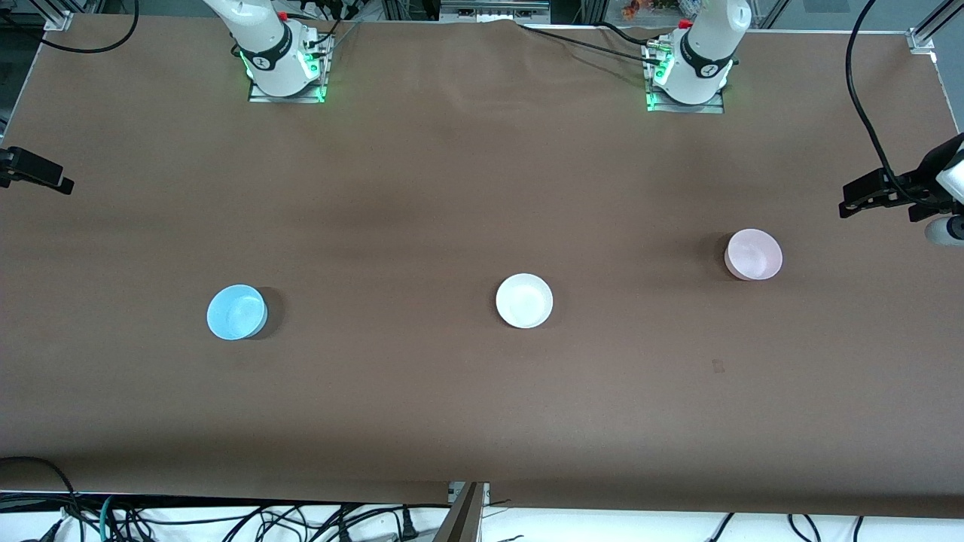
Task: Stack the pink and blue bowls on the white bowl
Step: 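Move the left gripper to the pink bowl and lower over its rim, then grasp the pink bowl rim with the left gripper and lift it, then carry the pink bowl with the left gripper over the white bowl, then lower the pink bowl into the white bowl and open the left gripper, then raise the left gripper away while the right gripper reaches the blue bowl, then lower the right gripper onto the blue bowl rim and grasp it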
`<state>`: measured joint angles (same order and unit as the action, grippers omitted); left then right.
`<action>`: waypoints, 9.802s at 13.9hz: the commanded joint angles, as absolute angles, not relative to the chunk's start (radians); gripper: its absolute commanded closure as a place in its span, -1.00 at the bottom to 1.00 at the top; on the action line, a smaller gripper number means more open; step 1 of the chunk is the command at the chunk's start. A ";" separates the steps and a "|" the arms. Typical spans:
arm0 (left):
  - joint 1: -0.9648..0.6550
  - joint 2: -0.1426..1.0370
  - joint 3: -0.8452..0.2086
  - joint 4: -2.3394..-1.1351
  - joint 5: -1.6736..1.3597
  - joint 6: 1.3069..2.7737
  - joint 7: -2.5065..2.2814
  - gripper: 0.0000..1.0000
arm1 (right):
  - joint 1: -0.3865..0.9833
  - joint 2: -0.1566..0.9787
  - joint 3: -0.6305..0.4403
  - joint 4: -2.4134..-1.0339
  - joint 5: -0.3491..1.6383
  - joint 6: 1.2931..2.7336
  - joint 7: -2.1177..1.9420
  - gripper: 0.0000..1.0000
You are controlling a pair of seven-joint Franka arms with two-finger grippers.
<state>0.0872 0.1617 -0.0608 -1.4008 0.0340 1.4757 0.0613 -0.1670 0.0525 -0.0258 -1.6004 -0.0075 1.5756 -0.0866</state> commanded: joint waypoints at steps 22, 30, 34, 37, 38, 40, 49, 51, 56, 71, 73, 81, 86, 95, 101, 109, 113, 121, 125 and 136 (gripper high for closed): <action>0.149 0.350 0.204 -2.181 -0.513 2.373 0.797 -1.00 | -0.172 0.064 -0.021 -1.563 -0.005 1.549 -0.094 -0.99; 0.153 0.370 0.222 -2.253 -0.657 2.411 0.979 0.06 | -0.172 0.064 -0.021 -1.563 -0.003 1.549 -0.092 -0.99; 0.153 0.368 0.236 -2.249 -0.658 2.402 0.979 1.00 | -0.172 0.064 -0.021 -1.563 -0.002 1.549 -0.092 -0.99; 0.150 0.367 0.238 -2.240 -0.689 2.384 0.968 1.00 | -0.172 0.064 -0.021 -1.563 -0.002 1.549 -0.092 -0.99; 0.144 0.362 0.238 -2.209 -0.689 2.358 0.948 1.00 | -0.172 0.064 -0.021 -1.563 -0.003 1.549 -0.092 -0.98; 0.114 0.359 0.226 -2.122 -0.681 2.272 0.828 1.00 | -0.172 0.064 -0.023 -1.563 -0.003 1.549 -0.092 -0.98; -0.136 0.448 -0.087 -1.809 -0.347 2.287 -0.106 1.00 | -0.172 0.075 -0.021 -1.563 -0.002 1.549 -0.094 -0.99; -0.182 0.515 -0.124 -1.712 -0.252 2.287 -0.274 1.00 | -0.172 0.074 -0.021 -1.563 -0.002 1.549 -0.094 -0.99; -0.284 0.626 -0.161 -1.591 -0.179 2.289 -0.485 1.00 | -0.172 0.075 -0.023 -1.563 -0.002 1.549 -0.094 -0.99; -0.331 0.666 -0.212 -1.638 -0.114 2.378 -0.545 1.00 | -0.172 0.075 -0.023 -1.563 -0.002 1.549 -0.094 -0.99; -0.330 0.667 -0.212 -1.640 -0.114 2.378 -0.537 1.00 | -0.172 0.075 -0.023 -1.563 -0.002 1.549 -0.095 -0.99; -0.322 0.670 -0.212 -1.652 -0.112 2.379 -0.499 1.00 | -0.172 0.075 -0.023 -1.563 -0.002 1.549 -0.095 -0.98; -0.319 0.675 -0.212 -1.651 -0.114 2.379 -0.472 1.00 | -0.172 0.075 -0.023 -1.563 -0.002 1.549 -0.094 -0.99; -0.288 0.651 -0.209 -1.632 -0.130 2.338 -0.480 -0.21 | -0.172 0.075 -0.023 -1.563 -0.002 1.549 -0.095 -0.98; -0.163 0.511 -0.117 -1.634 -0.129 2.093 -0.201 -1.00 | -0.172 0.113 -0.023 -1.565 0.015 1.554 -0.098 -0.99; 0.001 0.249 0.092 -1.634 -0.114 1.826 0.048 -1.00 | -0.086 0.355 -0.021 -1.565 0.092 1.783 -0.043 -0.98; 0.029 0.112 0.100 -1.620 0.000 1.683 0.046 -1.00 | -0.041 0.498 -0.021 -1.569 0.091 1.955 0.058 -0.98; 0.028 0.114 0.000 -1.508 0.002 1.520 -0.071 -1.00 | -0.051 0.621 -0.025 -1.578 0.091 2.125 0.043 -0.97; 0.020 0.141 0.000 -1.497 0.003 1.519 -0.071 -1.00 | -0.054 0.633 -0.028 -1.620 0.091 2.192 0.040 -0.96; 0.025 0.161 0.008 -1.459 0.000 1.508 -0.069 -1.00 | -0.066 0.632 -0.029 -1.746 0.091 2.313 -0.034 -0.87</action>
